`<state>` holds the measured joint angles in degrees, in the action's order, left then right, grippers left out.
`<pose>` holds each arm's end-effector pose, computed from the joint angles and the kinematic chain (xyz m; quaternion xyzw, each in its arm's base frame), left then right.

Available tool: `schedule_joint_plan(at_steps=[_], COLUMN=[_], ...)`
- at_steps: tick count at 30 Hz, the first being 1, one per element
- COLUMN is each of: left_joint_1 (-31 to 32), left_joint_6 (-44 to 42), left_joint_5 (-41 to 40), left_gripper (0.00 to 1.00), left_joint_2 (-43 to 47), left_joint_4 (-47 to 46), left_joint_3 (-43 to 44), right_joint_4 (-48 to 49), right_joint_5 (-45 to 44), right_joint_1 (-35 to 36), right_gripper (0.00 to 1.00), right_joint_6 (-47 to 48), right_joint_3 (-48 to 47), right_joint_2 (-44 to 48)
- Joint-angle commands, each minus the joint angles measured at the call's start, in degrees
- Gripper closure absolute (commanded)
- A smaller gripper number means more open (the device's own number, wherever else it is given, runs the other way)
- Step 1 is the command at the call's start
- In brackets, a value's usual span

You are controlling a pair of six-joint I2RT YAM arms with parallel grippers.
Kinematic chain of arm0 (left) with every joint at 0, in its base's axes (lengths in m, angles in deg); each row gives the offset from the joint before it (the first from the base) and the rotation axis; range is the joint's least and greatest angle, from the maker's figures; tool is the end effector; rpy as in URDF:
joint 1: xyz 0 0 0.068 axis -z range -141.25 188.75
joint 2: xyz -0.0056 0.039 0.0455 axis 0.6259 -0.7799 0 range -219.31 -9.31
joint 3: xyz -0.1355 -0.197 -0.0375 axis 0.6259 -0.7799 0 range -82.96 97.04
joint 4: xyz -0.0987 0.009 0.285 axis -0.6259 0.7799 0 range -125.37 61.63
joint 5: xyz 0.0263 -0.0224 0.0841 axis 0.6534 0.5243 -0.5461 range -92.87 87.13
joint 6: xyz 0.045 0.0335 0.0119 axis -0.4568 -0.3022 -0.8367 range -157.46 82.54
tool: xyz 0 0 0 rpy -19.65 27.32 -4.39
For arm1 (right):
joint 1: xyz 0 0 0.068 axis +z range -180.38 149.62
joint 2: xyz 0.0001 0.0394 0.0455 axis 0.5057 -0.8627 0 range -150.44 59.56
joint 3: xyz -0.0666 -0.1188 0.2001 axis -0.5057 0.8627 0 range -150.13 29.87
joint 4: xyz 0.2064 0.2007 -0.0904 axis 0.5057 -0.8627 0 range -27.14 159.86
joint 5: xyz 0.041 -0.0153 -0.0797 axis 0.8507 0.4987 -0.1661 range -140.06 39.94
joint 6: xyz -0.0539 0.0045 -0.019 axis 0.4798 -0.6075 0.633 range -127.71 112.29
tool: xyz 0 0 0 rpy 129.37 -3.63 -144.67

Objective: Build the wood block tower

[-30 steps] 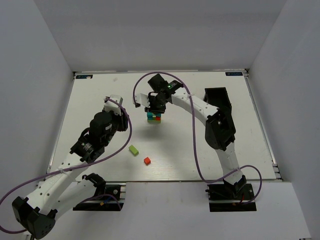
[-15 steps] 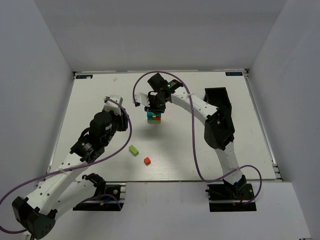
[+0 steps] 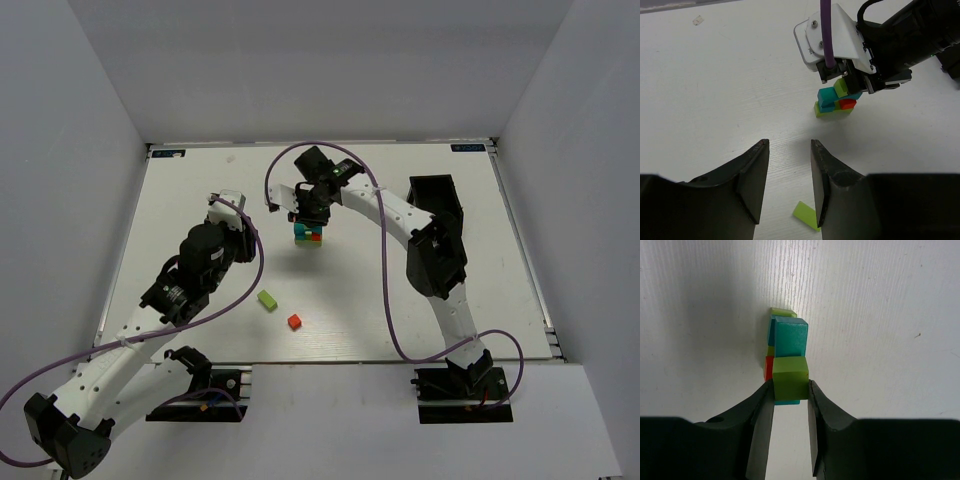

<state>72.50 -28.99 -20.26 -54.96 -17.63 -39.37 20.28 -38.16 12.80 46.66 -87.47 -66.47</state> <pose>0.2175 -0.1308 0.2909 0.0922 0.8081 -0.0894 0.5748 0.3660 0.3549 0.2202 -0.7382 0.6093 0.0727 0.2802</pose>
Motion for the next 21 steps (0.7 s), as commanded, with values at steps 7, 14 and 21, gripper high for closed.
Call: schedule_joint_plan(at_steps=[7,14,21], left_joint_1=[-0.3,-0.3,-0.3], left_joint_6=[0.5,0.5,0.5], left_joint_5=[0.0,0.0,0.0], left_gripper=[0.51,0.51,0.51], left_joint_2=[0.9,0.9,0.9], left_joint_4=[-0.6,-0.6,-0.6], left_joint_3=[-0.4,-0.4,-0.4], right_joint_4=[-0.2,-0.3,-0.3], right_joint_5=[0.1,0.0,-0.3], right_joint_1=[0.0,-0.1,-0.1], right_gripper=[0.84,0.84,0.81], right_joint_6=[-1.1,-1.8,-2.1], right_joint_3=[-2.5,-2.6,-2.7], right_joint_2=[-0.6,-0.9,-1.1])
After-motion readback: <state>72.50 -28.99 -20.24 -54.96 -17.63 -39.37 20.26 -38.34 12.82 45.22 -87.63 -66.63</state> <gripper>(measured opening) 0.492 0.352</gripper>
